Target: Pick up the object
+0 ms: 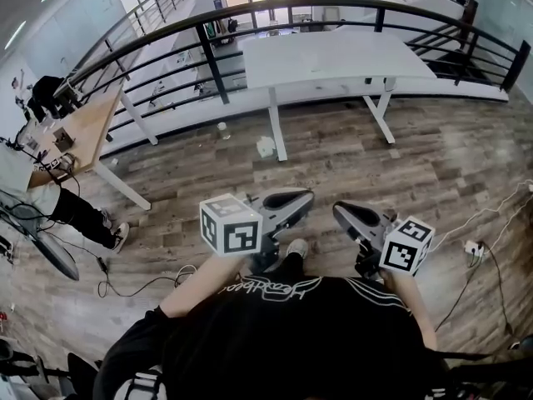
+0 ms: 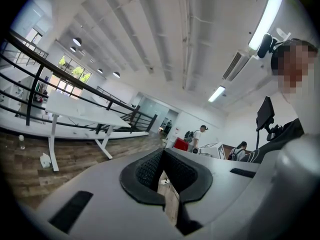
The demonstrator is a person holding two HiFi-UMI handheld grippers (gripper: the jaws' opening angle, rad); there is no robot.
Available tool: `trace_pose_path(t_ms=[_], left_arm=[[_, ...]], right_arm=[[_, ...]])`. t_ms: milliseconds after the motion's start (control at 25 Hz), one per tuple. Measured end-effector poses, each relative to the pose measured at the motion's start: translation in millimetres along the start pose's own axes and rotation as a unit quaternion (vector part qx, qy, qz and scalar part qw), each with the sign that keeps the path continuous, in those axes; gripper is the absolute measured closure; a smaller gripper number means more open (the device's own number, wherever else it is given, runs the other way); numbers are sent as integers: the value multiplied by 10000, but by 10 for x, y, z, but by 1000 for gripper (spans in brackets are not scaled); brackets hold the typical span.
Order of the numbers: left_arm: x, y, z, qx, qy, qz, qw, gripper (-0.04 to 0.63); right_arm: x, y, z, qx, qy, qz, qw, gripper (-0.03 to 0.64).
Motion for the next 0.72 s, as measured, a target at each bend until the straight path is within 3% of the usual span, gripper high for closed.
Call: trace_pose_path(t_ms=[360, 720], left_arm=[[42, 193, 487, -60, -84, -39, 9999, 588], [342, 597, 1607, -101, -441, 31, 9990, 588]], right_arm=[[36, 250, -428, -130, 2, -6, 9999, 595], [121, 1008, -1337, -369, 463, 29, 9982, 595]])
Point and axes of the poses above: the fingertips, and each gripper's own axes: y forward along the fingers, z to its left, x out of its top, the point moved 5 cm from there along -y, backward along the fingers, and after that the axes turned 14 degrees about -z, right-handed, at the moved point
